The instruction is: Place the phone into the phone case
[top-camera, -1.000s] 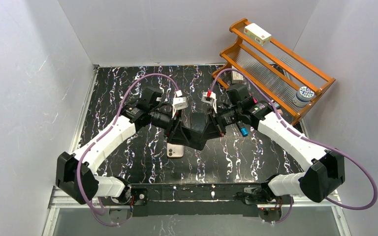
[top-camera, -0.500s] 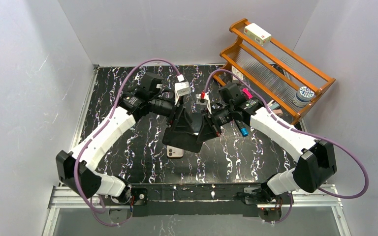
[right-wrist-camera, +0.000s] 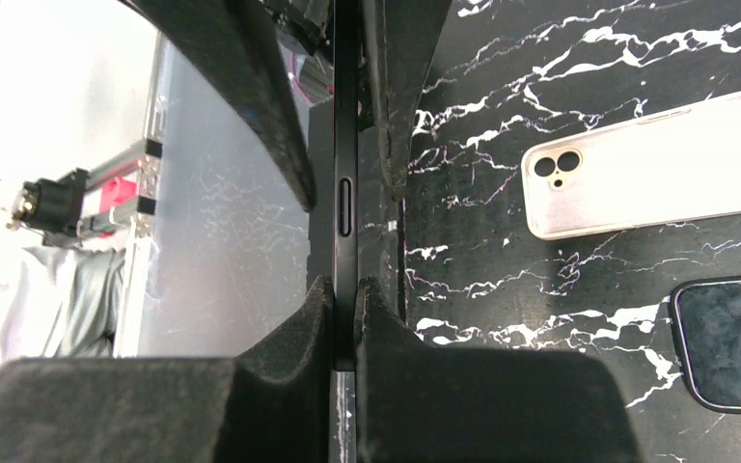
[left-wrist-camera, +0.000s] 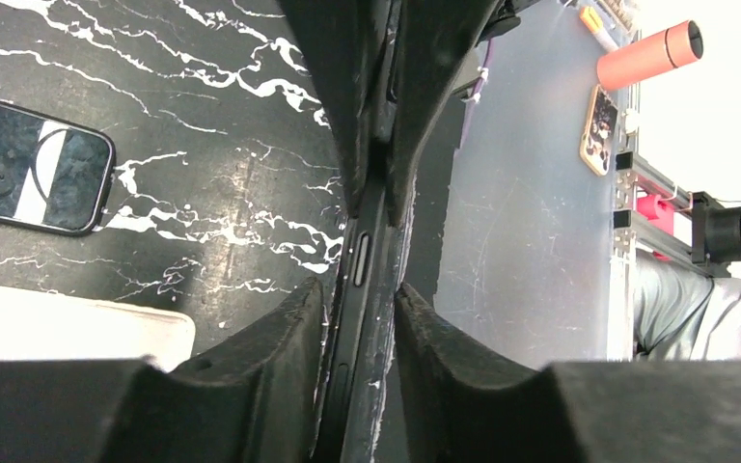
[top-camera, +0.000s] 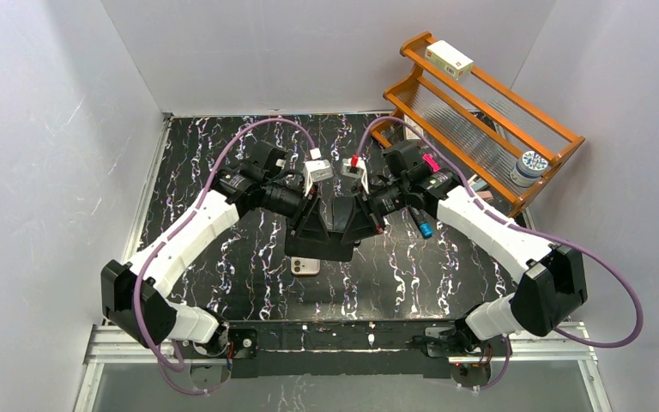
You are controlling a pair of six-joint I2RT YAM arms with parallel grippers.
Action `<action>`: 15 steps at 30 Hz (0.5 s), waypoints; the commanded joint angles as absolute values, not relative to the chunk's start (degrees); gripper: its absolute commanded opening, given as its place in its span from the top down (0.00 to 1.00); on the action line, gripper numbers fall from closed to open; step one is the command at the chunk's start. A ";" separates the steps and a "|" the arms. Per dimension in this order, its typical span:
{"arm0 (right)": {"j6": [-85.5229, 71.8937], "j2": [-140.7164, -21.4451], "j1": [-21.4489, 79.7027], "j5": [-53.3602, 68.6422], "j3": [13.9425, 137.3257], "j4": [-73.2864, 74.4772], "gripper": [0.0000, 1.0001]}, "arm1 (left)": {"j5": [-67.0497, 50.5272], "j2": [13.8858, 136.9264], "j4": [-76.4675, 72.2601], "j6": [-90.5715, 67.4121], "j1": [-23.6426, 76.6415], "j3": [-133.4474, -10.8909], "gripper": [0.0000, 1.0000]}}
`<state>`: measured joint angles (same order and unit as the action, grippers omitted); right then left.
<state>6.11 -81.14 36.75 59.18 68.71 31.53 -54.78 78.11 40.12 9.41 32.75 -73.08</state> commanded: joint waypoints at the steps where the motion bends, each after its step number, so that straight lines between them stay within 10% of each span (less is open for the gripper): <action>1: 1.23 -77.65 33.25 61.88 70.83 21.41 0.99 | -55.24 77.16 43.41 6.03 32.96 -71.14 0.74; 15: -17.42 -74.67 28.23 61.74 61.09 -0.16 0.87 | -50.53 71.08 22.92 -14.29 32.66 -61.86 1.00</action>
<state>-5.21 -78.67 33.17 65.84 62.43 13.78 -56.10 73.03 28.32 -3.22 32.75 -64.03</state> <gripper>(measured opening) 0.118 0.095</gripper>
